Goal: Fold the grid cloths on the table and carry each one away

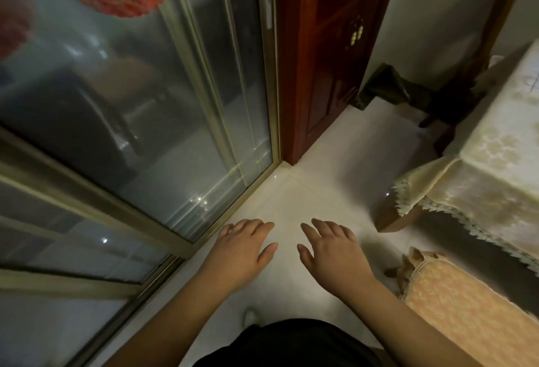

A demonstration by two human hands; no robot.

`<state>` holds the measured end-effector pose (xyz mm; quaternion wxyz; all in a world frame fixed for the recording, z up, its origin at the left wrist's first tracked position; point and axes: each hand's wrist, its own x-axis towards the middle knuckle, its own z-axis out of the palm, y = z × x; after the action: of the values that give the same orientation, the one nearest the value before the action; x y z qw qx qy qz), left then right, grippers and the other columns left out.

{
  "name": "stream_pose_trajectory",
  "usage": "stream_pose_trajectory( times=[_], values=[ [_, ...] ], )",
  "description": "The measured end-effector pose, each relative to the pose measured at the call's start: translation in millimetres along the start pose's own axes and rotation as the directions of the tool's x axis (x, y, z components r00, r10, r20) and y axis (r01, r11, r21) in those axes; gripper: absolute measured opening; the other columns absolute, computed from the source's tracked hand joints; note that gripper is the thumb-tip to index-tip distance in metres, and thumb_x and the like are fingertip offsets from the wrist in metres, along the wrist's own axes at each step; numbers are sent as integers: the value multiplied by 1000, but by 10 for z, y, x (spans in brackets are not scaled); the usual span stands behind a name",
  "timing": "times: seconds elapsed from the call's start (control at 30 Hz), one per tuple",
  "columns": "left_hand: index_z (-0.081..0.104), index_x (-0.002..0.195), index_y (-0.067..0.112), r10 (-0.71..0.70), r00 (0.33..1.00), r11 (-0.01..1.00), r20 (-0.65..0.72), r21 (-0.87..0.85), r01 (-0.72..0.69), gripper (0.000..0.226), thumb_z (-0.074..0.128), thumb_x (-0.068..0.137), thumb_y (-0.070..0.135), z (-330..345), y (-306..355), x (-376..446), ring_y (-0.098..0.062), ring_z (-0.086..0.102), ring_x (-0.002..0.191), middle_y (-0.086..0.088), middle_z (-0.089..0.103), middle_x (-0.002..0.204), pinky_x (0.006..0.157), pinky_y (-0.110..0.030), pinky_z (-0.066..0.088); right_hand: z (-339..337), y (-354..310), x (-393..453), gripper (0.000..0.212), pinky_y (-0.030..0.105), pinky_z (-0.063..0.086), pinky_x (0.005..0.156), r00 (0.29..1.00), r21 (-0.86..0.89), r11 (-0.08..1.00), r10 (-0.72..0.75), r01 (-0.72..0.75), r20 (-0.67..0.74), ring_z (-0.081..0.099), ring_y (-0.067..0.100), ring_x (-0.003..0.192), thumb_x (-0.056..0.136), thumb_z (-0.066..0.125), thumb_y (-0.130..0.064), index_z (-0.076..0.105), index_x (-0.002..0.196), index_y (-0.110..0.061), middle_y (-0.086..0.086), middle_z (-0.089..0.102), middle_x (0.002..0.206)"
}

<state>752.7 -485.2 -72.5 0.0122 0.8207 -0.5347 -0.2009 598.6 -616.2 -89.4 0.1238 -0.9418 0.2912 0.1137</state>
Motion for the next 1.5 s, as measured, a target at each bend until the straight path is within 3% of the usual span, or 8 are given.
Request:
stream_pose_trajectory(
  times=[0.33, 0.5, 0.7, 0.9, 1.07, 1.17, 1.3, 1.5],
  values=[
    [25, 150, 31, 200, 980, 974, -3, 108, -198, 78, 0, 83, 61, -518, -363, 1589, -13, 30, 139, 9, 33, 152, 115, -38, 21, -375, 274, 1263, 57, 38, 25, 114, 986, 15, 986, 165, -165, 5, 31, 26, 142, 101, 26, -51, 28, 151, -24, 4, 31, 157],
    [16, 153, 29, 284, 958, 945, 45, 155, -288, 61, 20, 98, 55, -838, -601, 2281, -17, 14, 147, 5, 18, 161, 120, -44, 11, -618, 289, 1890, 68, 39, 21, 117, 966, 40, 966, 258, -257, -15, 27, 25, 145, 94, 5, -56, 25, 152, -26, 3, 28, 159],
    [16, 153, 27, 404, 910, 876, 96, 245, -415, 62, 19, 99, 55, -1110, -589, 3035, -22, 16, 148, 1, 19, 161, 119, -48, 14, -804, 577, 2313, 60, 41, 11, 120, 925, 91, 921, 380, -379, -3, 20, 28, 147, 100, 28, -54, 22, 153, -27, 5, 24, 160],
    [20, 152, 26, 493, 862, 826, 115, 250, -506, 72, 5, 90, 59, -1180, -259, 3757, -21, 19, 146, 2, 26, 158, 117, -47, 19, -979, 1108, 2598, 65, 45, 18, 118, 879, 116, 877, 475, -467, -49, 31, 30, 143, 95, 13, -56, 31, 149, -25, 7, 35, 155],
    [25, 151, 26, 536, 833, 793, 134, 259, -552, 76, 3, 86, 59, -1208, 222, 4471, -21, 24, 144, 2, 31, 155, 116, -48, 20, -1101, 1762, 2792, 57, 42, 12, 120, 857, 156, 851, 513, -501, -42, 22, 26, 147, 101, 21, -53, 21, 152, -27, 3, 25, 160],
    [23, 151, 26, 541, 823, 781, 172, 259, -568, 74, 6, 88, 59, -1264, 580, 4837, -20, 23, 144, 3, 29, 155, 116, -46, 18, -1210, 2192, 2891, 67, 46, 28, 115, 825, 165, 823, 560, -544, -73, 40, 30, 138, 93, 12, -55, 41, 146, -25, 7, 44, 150],
    [23, 151, 27, 573, 800, 759, 180, 251, -601, 73, 8, 88, 59, -1399, 1094, 5282, -19, 23, 144, 4, 29, 155, 116, -45, 18, -1370, 2805, 2969, 59, 46, 46, 100, 778, 189, 778, 621, -599, -91, 61, 31, 117, 90, 29, -51, 62, 128, -21, 9, 64, 128],
    [30, 150, 25, 634, 759, 723, 148, 237, -649, 80, 5, 84, 61, -1558, 1680, 5902, -19, 29, 142, 3, 36, 152, 115, -45, 22, -1584, 3543, 3119, 56, 44, 46, 100, 747, 190, 752, 655, -631, -111, 61, 29, 116, 89, 33, -49, 62, 128, -20, 9, 65, 126]
  ],
)
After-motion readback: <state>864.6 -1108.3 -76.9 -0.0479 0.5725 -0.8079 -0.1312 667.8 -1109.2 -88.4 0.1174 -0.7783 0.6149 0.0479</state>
